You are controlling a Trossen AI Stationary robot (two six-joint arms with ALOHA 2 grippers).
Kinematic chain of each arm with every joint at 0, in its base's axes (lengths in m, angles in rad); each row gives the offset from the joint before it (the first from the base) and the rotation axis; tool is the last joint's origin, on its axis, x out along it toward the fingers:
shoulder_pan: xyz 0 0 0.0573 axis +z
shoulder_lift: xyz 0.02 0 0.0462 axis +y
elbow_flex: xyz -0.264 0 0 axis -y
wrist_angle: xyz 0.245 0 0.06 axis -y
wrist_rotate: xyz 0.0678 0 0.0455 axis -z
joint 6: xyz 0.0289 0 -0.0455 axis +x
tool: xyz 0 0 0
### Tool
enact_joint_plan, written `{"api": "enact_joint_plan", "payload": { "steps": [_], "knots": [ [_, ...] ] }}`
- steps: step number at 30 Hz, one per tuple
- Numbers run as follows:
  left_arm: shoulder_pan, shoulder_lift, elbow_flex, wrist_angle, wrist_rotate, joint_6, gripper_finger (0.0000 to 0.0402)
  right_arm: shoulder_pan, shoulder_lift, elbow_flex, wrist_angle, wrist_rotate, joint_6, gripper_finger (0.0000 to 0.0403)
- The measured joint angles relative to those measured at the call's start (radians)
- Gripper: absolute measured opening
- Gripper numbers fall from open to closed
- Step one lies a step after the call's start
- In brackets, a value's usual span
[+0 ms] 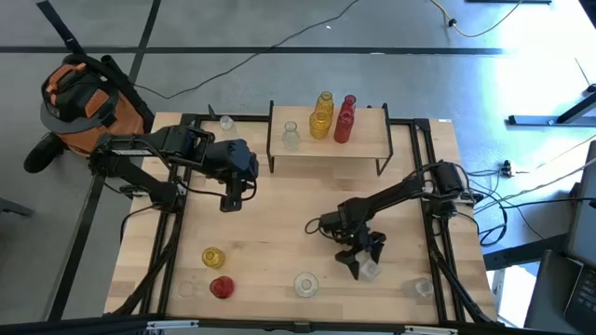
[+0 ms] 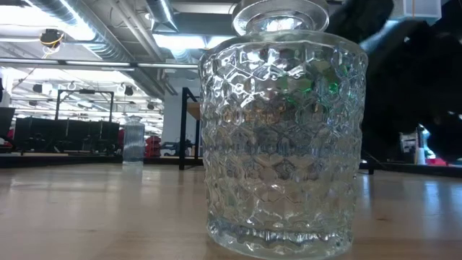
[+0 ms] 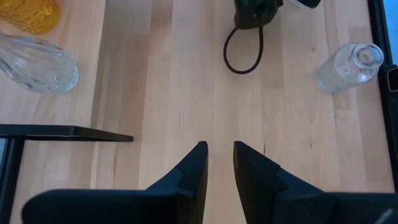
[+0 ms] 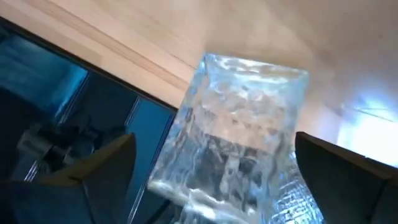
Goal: Sort vases onto shelf
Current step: Put the transparent vase on the shelf aligned with the other transparent vase
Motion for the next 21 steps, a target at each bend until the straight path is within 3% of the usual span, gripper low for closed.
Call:
{"api": "enact_joint_plan", "payload": {
  "steps": [3,9,15,18,21],
  "knots": [
    [0.000,0.000,0.000,0.001,0.000,0.000,0.0069,0.002,-0.044,0.049,-0.082,0.119,0.003,0.0382],
    [0.000,0.000,0.000,0.001,0.000,-0.005,0.0069,0.052,-0.184,0.131,-0.205,0.470,0.113,0.0356],
    [0.000,0.000,0.000,0.002,0.000,-0.007,0.0069,0.255,-0.332,0.142,-0.154,0.800,0.369,0.0347],
    [0.000,0.000,0.000,0.012,0.000,-0.006,0.0069,0.383,-0.352,0.143,-0.115,0.986,0.468,0.0347],
    [0.000,0.000,0.000,0.041,0.000,-0.006,0.0069,0.481,-0.340,0.143,-0.114,1.105,0.519,0.0347]
  ]
}}
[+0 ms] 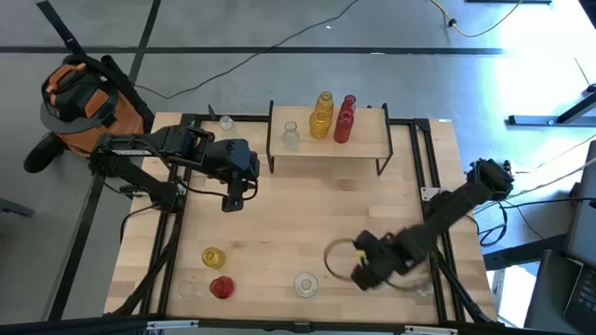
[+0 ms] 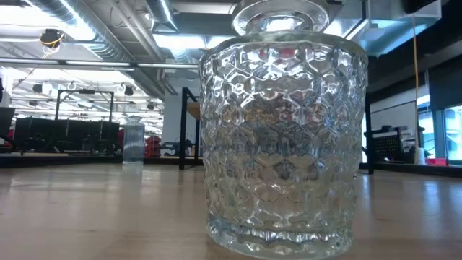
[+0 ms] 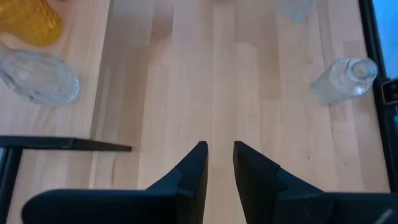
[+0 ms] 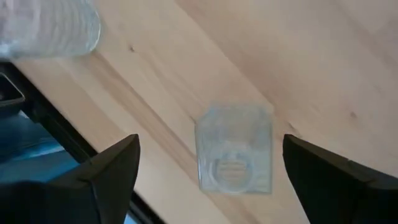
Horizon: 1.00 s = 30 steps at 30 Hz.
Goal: Sort vases onto shelf
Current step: Put the transparent vase on the shelf aligned with the other transparent vase
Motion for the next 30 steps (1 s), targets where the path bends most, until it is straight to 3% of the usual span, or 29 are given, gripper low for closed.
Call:
{"api": "enact_joint_plan", "payload": {
  "steps": [6,15,18,23,30],
  "knots": [
    [0.000,0.000,0.000,0.022,0.001,0.023,0.0069,0.099,0.068,0.000,-0.030,0.113,0.098,0.0347],
    [0.000,0.000,0.000,0.021,0.008,0.031,0.0069,0.111,0.217,-0.001,0.008,0.068,0.106,0.0342],
    [0.000,0.000,0.000,0.019,0.012,0.029,0.0069,0.110,0.221,-0.001,0.027,0.132,0.109,0.0304],
    [0.000,0.000,0.000,0.017,0.012,0.027,0.0069,0.088,0.221,-0.001,0.017,0.176,0.099,0.0196],
    [0.000,0.000,0.000,0.017,0.012,0.027,0.0069,0.068,0.217,-0.002,0.022,0.224,0.082,0.0197]
  ]
}}
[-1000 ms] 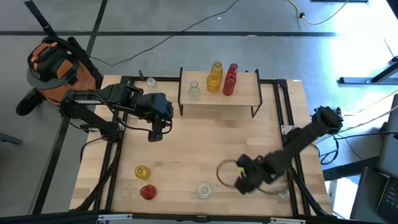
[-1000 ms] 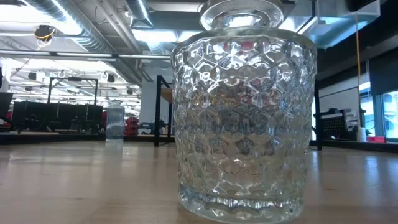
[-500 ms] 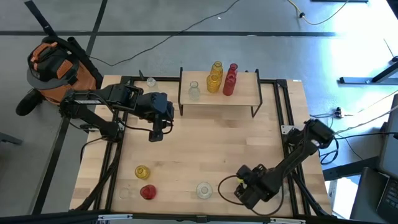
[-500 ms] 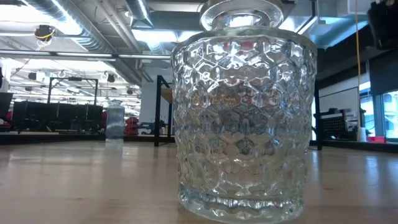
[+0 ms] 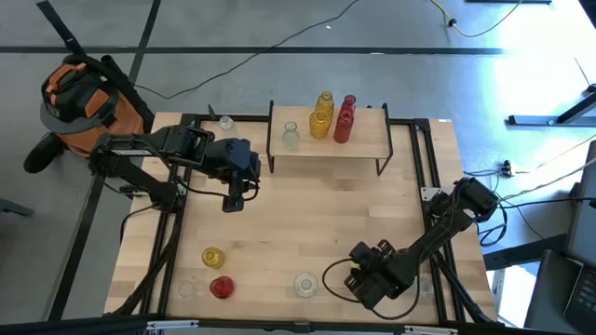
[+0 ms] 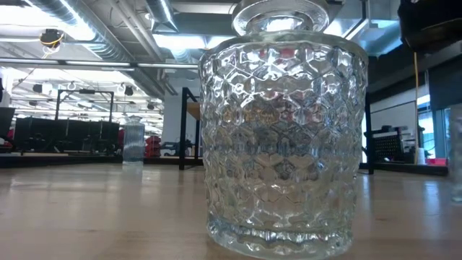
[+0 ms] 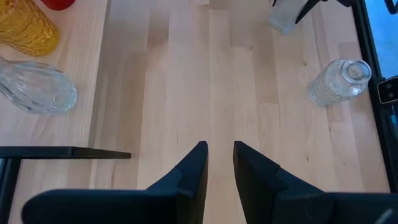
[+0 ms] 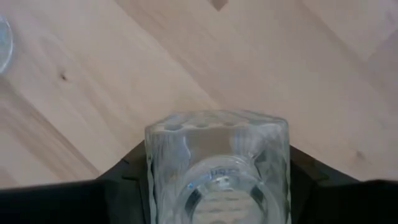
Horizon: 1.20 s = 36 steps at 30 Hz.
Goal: Sort vases onto shelf
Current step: Put the transparent vase on the shelf aligned with the other transparent vase
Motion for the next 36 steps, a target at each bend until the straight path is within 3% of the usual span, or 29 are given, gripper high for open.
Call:
{"api": "enact_joint_plan", "payload": {
  "steps": [7,16,21,25,31,36],
  "knots": [
    [0.000,0.000,0.000,0.000,0.000,0.000,0.0069,-0.073,-0.055,0.050,-0.051,0.126,-0.028,0.0197],
    [0.019,0.000,0.000,0.014,-0.012,0.016,0.0069,-0.267,-0.217,0.257,-0.288,0.254,-0.262,0.0197],
    [0.054,0.000,0.000,0.016,-0.012,-0.002,0.0069,-0.493,-0.314,0.387,-0.535,0.250,-0.372,0.0197],
    [0.076,0.000,0.000,0.017,-0.012,-0.035,0.0069,-0.745,-0.388,0.451,-0.615,0.124,-0.527,0.0197],
    [0.085,0.000,0.000,0.017,-0.013,-0.056,0.0069,-1.121,-0.430,0.453,-0.604,0.004,-0.804,0.0197],
    [0.085,0.000,0.000,0.016,-0.024,-0.092,0.0069,-1.373,-0.396,0.453,-0.473,-0.105,-0.979,0.0197]
  ]
}}
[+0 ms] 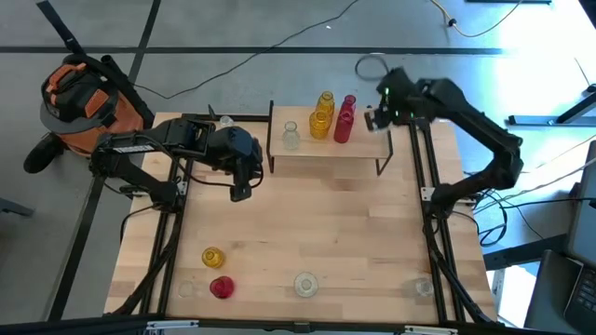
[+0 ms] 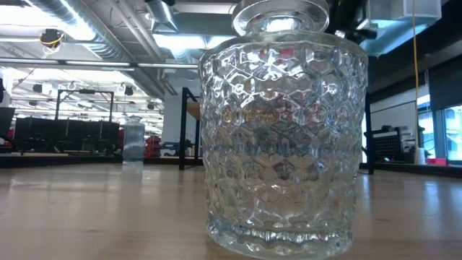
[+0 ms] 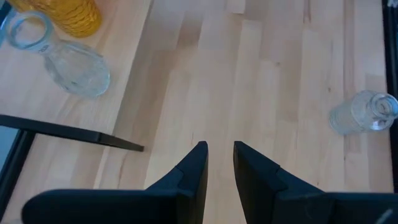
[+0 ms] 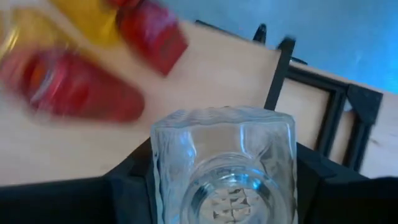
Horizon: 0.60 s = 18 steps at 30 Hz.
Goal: Sort vases onto shelf
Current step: Put the transparent vase on the shelf aligned with the other transparent vase
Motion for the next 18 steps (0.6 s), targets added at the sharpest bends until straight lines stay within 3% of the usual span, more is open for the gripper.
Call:
{"api": "enact_joint_plan", "payload": {
  "steps": [6,18],
  "knots": [
    [0.000,0.000,0.000,0.000,-0.007,-0.024,0.0069,-0.154,0.096,0.000,0.114,-0.067,-0.065,0.0197],
    [0.000,0.000,0.000,0.000,-0.019,-0.086,0.0069,-0.156,0.312,0.003,0.163,-0.058,-0.058,0.0197]
  ]
}}
